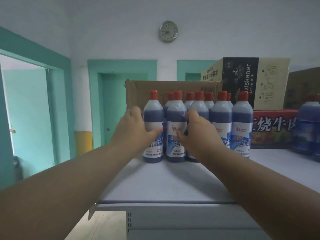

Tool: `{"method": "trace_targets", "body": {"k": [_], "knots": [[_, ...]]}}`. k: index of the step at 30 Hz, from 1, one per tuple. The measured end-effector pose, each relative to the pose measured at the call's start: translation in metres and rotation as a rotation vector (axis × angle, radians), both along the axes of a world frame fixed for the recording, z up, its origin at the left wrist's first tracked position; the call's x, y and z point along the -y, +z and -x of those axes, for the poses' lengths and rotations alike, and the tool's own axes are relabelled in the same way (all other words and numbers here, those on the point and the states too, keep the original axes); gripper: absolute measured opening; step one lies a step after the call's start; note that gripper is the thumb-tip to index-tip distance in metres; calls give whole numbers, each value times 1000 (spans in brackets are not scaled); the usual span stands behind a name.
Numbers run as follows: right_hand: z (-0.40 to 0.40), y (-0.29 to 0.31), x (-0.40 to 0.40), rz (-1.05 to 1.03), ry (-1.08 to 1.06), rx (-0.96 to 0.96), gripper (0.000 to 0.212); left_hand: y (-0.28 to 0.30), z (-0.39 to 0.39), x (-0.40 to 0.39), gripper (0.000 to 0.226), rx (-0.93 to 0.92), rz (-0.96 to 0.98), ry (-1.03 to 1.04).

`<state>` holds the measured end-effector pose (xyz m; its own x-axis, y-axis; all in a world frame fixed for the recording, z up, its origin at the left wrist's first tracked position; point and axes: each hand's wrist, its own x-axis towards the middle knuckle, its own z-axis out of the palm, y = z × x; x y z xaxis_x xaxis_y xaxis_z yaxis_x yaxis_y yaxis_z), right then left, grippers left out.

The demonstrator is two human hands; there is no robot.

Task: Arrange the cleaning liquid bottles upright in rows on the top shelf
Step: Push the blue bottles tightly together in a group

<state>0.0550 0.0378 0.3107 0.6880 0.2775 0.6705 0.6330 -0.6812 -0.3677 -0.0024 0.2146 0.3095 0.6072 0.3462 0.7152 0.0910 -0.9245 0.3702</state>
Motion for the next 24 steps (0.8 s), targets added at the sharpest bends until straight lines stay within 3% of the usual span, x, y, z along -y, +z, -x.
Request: {"method": "trace_targets", "body": {"k": [4,10,17,24], "knots": [[3,3,5,69,-47,-64,38,39,3,10,44,156,-417,-84],[6,-11,6,114,-76,-144,22,86,-12,31,54,-38,-681,-86],[4,-18,5,109,-83,-178,17,110,-27,44,59,-301,-739,-39],[2,-19,3,86,-75,-178,17,107,-34,44,50,-274,-516,-227]]}}
